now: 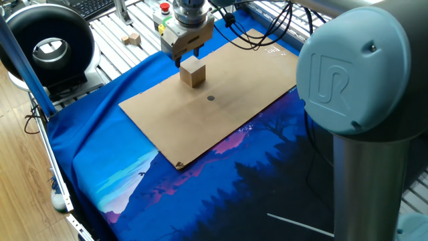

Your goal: Grab the block and place it at the designated location

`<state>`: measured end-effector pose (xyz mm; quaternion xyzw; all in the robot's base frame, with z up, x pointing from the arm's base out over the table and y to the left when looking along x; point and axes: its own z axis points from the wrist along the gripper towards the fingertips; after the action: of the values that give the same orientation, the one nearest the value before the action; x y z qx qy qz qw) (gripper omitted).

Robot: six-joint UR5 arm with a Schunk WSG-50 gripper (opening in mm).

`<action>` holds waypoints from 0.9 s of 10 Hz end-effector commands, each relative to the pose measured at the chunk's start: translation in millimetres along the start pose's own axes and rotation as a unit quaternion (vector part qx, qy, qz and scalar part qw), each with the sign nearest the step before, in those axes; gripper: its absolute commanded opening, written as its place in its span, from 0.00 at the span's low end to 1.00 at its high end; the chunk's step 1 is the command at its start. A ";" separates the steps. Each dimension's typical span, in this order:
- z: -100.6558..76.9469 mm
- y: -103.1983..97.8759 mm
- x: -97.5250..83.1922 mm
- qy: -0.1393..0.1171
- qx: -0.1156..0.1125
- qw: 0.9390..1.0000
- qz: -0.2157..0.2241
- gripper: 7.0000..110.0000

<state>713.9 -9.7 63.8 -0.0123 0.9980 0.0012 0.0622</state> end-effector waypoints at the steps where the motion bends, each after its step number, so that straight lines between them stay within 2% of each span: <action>1: -0.6 1.4 -2.3 -0.004 -0.006 1.000 0.002 0.57; 5: -0.7 6.4 -1.2 -0.002 -0.016 1.000 0.002 0.57; 6: -0.7 6.4 -1.2 -0.002 -0.016 1.000 0.000 0.79; 9: -0.7 6.0 -1.2 -0.002 -0.015 1.000 -0.002 0.79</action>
<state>714.3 -5.3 63.5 -0.0166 0.9978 0.0101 0.0627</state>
